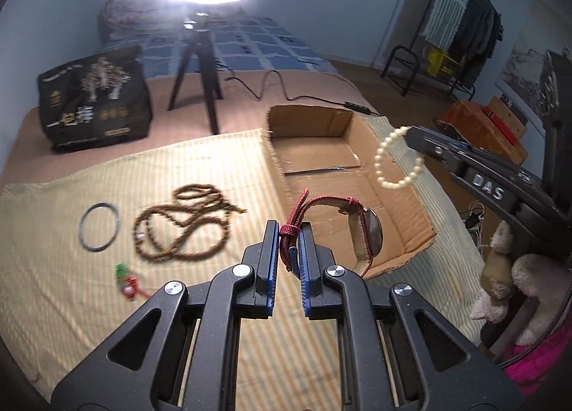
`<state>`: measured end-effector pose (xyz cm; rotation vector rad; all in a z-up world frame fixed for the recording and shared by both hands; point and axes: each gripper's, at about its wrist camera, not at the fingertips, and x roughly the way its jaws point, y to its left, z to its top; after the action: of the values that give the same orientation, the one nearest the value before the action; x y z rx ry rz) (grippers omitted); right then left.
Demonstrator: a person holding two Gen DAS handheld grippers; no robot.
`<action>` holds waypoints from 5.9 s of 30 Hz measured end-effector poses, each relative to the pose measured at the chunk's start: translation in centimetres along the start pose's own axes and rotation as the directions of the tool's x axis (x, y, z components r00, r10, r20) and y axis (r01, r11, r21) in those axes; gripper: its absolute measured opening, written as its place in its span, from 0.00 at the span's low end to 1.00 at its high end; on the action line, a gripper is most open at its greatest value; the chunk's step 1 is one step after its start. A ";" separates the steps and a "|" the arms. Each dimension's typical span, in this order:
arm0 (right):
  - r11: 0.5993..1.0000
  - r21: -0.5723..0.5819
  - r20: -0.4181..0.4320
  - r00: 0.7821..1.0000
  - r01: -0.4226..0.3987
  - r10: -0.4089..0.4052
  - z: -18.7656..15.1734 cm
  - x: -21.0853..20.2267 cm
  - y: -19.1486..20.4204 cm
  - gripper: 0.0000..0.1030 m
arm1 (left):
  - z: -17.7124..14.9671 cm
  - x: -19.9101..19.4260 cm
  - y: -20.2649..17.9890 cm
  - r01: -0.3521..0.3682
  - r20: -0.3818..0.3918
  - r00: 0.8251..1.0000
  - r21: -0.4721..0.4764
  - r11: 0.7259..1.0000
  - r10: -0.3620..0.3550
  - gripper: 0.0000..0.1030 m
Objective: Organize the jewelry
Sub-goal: 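Carry the watch and bracelet in both tools over the cardboard box, then lower both tools into the box and open them to release the items, then move both tools back toward the brown bead necklace and pearl necklace, then grasp the brown wooden bead necklace with the right tool while the left tool grasps the pearl necklace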
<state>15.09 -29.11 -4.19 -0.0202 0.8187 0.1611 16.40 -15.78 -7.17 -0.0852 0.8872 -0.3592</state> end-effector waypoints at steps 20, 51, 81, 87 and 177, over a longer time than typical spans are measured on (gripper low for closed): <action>0.994 0.101 -0.080 0.996 0.050 -0.042 0.6 5.3 -3.8 0.06 | -0.1 6.4 -2.4 0.048 -0.096 0.994 -0.011 0.999 -0.049 0.11; 0.988 0.121 -0.011 0.996 0.093 -0.092 1.1 1.9 -3.4 0.52 | -1.1 0.5 3.6 -0.016 0.011 1.000 -0.055 0.998 0.017 0.56; 0.972 -0.148 -0.145 0.976 -0.185 0.163 -4.9 3.0 11.6 0.68 | -7.6 -5.9 19.6 -0.207 -0.052 0.978 -0.206 0.956 0.200 0.57; 0.964 -0.187 -0.181 0.971 -0.191 0.157 -4.9 4.8 13.1 0.68 | -9.0 -5.2 19.1 -0.176 -0.107 0.982 -0.222 0.959 0.155 0.57; 0.933 -0.203 -0.241 0.939 -0.296 0.246 0.4 9.3 16.1 0.05 | -7.7 -5.8 16.3 -0.104 -0.017 0.995 -0.254 0.961 0.103 0.05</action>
<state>19.17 -11.89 -10.03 -0.1512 1.0111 0.5275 11.59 2.06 -11.30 -0.2749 0.9346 -0.1457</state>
